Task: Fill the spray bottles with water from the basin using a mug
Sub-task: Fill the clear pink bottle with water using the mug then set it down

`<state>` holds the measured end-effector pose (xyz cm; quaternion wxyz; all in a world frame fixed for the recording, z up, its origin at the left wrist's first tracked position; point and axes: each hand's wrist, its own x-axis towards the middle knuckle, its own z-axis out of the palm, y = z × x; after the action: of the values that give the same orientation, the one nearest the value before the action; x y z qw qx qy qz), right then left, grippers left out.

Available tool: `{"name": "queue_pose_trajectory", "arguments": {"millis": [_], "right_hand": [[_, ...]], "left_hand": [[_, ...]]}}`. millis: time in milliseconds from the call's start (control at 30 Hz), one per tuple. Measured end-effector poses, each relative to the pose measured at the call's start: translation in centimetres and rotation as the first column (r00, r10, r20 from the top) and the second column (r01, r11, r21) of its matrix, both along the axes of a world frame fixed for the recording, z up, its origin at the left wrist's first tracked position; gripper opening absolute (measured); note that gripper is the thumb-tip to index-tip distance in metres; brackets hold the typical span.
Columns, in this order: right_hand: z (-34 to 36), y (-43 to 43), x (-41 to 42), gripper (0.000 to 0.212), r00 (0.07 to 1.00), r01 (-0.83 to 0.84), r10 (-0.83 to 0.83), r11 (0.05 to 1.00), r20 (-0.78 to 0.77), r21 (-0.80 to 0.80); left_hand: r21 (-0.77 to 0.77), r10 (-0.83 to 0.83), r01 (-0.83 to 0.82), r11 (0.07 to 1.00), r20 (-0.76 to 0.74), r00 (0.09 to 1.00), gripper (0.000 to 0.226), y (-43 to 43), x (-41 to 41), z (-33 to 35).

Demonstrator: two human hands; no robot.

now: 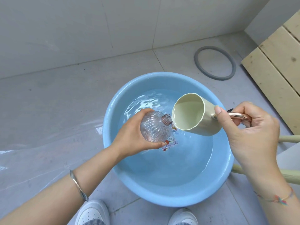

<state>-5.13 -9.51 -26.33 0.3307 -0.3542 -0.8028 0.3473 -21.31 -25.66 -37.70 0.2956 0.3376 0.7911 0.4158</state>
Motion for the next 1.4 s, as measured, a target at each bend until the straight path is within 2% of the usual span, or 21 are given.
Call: {"name": "queue_pose_trajectory", "arguments": {"millis": [533,1033,1400], "right_hand": [[1.3,-0.4,-0.4,0.038,0.997,-0.062,0.047,0.957,0.059,0.283],[1.9,-0.8,-0.7,0.038,0.994,-0.080,0.041,0.911,0.104,0.405],[2.1,-1.1,-1.0,0.038,0.990,-0.109,0.045,0.841,0.132,0.531]], "left_hand": [[-0.018,0.002,-0.002,1.000,-0.003,1.000,0.098,-0.1,0.0,-0.4],[-0.018,0.004,-0.004,1.000,-0.008,1.000,0.094,-0.2,0.1,-0.5],[-0.014,0.000,0.000,1.000,-0.018,1.000,0.095,-0.1,0.2,-0.5]]}}
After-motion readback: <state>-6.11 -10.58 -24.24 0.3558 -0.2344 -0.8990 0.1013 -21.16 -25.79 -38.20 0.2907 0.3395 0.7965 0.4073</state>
